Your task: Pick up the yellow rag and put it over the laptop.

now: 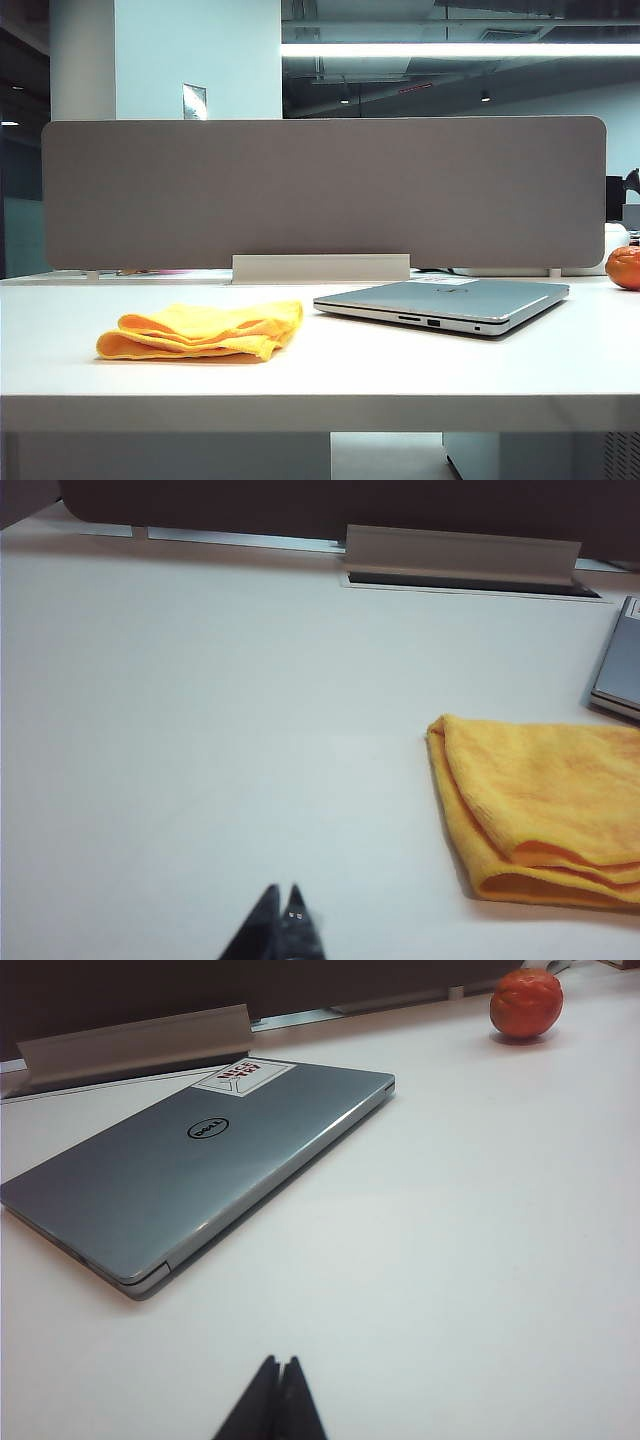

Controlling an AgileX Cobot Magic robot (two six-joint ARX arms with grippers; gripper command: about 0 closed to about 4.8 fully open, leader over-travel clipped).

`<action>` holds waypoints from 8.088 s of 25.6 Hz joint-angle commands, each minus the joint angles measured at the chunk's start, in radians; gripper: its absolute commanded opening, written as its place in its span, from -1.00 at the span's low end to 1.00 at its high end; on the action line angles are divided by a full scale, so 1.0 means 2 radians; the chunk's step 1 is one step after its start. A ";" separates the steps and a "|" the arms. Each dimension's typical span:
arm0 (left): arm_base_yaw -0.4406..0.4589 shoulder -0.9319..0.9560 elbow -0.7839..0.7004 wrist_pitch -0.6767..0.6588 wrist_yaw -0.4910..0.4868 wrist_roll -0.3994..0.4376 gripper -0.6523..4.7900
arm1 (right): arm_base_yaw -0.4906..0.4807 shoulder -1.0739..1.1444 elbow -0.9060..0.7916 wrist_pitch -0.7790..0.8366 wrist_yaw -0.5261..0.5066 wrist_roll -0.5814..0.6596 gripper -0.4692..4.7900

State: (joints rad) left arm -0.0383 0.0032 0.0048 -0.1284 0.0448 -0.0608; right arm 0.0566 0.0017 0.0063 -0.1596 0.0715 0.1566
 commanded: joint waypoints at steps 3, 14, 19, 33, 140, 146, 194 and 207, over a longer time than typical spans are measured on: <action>0.002 0.000 0.002 0.005 0.002 0.000 -0.78 | 0.000 -0.001 -0.002 0.003 0.002 -0.002 -0.82; 0.002 0.000 0.002 0.008 -0.012 0.000 -0.78 | 0.000 -0.001 -0.002 0.007 0.002 -0.002 -0.82; 0.002 0.000 0.002 0.008 -0.012 0.000 -0.78 | 0.000 -0.001 -0.002 0.007 -0.026 -0.001 -0.82; 0.002 0.000 0.002 0.008 -0.011 0.000 -0.78 | 0.000 -0.001 -0.002 0.019 -0.265 0.001 -0.82; -0.186 0.834 0.508 0.378 0.140 -0.206 -0.78 | 0.002 -0.001 -0.002 0.027 -0.264 0.025 -0.82; -0.229 0.924 0.658 0.338 0.131 -0.179 -0.78 | 0.002 -0.001 -0.002 0.026 -0.231 0.025 -0.82; -0.170 1.128 1.131 -0.321 0.142 -0.017 -0.51 | 0.002 -0.001 -0.002 0.016 -0.050 0.009 -0.82; -0.142 1.015 1.114 -0.399 0.052 0.084 -0.78 | -0.001 -0.001 -0.002 0.017 0.003 -0.040 -0.82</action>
State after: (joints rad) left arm -0.3260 2.0686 2.2482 -0.9314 0.1516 0.0937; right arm 0.0555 0.0017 0.0063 -0.1406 0.0711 0.0803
